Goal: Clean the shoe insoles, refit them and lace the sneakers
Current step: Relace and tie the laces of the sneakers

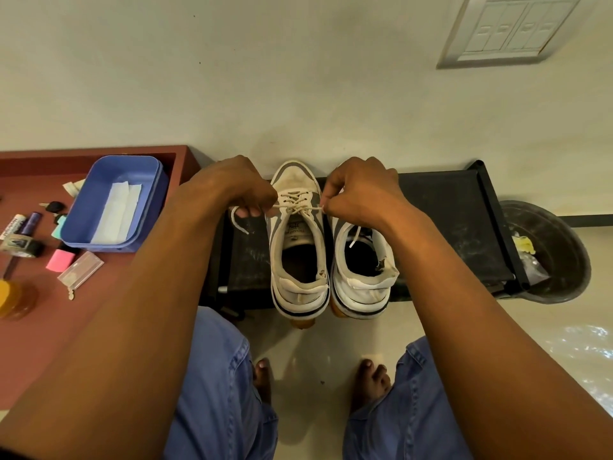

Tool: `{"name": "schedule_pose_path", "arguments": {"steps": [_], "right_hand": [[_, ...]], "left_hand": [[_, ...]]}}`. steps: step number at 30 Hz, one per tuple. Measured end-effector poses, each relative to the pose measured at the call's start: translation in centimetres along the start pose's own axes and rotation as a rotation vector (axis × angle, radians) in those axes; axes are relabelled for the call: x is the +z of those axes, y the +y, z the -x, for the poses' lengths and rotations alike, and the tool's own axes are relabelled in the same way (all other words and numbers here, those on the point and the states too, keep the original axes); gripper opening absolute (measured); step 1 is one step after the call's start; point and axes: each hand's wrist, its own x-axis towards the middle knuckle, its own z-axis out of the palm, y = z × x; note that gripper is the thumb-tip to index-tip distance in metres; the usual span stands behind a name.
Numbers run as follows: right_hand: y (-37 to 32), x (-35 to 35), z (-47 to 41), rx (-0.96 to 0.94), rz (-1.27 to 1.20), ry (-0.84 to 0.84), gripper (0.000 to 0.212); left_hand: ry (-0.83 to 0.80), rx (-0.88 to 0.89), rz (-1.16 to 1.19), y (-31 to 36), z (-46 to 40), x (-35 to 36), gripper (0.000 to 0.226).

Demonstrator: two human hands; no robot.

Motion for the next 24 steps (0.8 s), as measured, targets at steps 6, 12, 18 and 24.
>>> {"name": "schedule_pose_path", "arguments": {"steps": [6, 12, 18, 24], "right_hand": [[0.4, -0.3, 0.2, 0.068, 0.06, 0.008, 0.013], [0.1, -0.7, 0.6, 0.159, 0.081, 0.006, 0.013], [0.2, -0.7, 0.5, 0.286, 0.08, -0.014, 0.026], [0.3, -0.2, 0.5, 0.228, 0.125, 0.041, 0.017]], "left_hand": [[0.002, -0.062, 0.041, -1.2, -1.5, 0.1, 0.014], [-0.068, -0.096, -0.016, -1.8, -2.4, 0.1, 0.011], [-0.117, -0.1, -0.046, -2.0, -2.1, 0.0, 0.012], [-0.043, -0.075, -0.092, -2.6, -2.8, 0.3, 0.019]]}}
